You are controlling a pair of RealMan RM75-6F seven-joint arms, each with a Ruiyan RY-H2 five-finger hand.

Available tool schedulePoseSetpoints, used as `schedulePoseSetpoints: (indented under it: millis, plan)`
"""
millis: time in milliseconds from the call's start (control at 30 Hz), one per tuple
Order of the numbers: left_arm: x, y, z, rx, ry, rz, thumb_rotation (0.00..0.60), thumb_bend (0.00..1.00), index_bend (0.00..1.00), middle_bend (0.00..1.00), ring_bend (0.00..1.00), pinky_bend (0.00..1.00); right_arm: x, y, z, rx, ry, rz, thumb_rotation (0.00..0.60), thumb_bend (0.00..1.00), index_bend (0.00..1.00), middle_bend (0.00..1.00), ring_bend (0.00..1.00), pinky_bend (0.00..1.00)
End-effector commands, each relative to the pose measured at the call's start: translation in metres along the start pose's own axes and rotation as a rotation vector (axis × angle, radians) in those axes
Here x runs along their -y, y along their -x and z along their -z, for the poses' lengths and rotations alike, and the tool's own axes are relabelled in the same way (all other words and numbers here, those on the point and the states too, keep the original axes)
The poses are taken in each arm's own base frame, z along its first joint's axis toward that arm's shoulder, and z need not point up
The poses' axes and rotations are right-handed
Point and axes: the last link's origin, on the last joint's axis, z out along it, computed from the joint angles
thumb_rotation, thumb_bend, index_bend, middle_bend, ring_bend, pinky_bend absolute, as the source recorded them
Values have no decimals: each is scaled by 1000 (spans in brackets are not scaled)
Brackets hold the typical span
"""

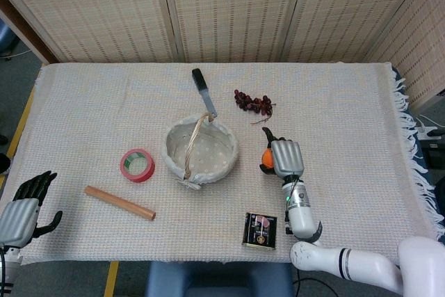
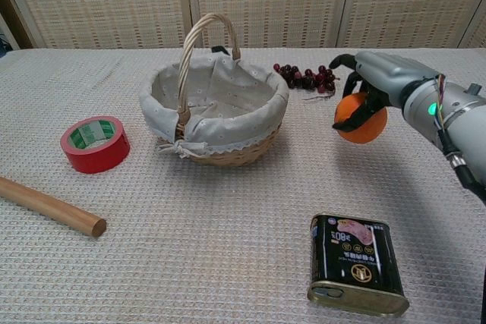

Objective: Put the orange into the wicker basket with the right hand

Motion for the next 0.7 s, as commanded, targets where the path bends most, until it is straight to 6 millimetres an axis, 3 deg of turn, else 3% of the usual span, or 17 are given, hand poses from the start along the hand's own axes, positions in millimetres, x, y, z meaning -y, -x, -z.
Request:
schedulePoseSetpoints:
  millis: [33, 167, 300, 400, 467, 700]
  plan:
    - [0, 0, 0, -2, 4, -11, 600, 383, 0, 0, 0, 68, 8, -21, -2, -61, -39, -2, 600, 248, 159, 619, 676, 747]
    - [-1, 1, 0, -3, 4, -18, 600, 383, 0, 0, 0, 68, 29, -31, -5, -84, -82, 7, 600, 248, 185, 619, 676, 747]
    - [-1, 1, 0, -4, 3, -19, 600, 384, 0, 0, 0, 68, 37, -33, -6, -90, -92, -4, 600, 247, 205, 619, 676, 748]
    - [-1, 1, 0, -4, 0, -15, 600, 384, 0, 0, 0, 68, 59, -34, -8, -106, -127, -26, 600, 248, 225, 619, 673, 748]
    - [0, 1, 0, -2, -1, -14, 600, 382, 0, 0, 0, 68, 86, -27, -11, -109, -175, -44, 600, 248, 239, 619, 672, 748]
    - [0, 0, 0, 0, -1, -3, 600, 386, 0, 0, 0, 69, 123, -7, -14, -129, -211, -65, 600, 248, 274, 620, 659, 745]
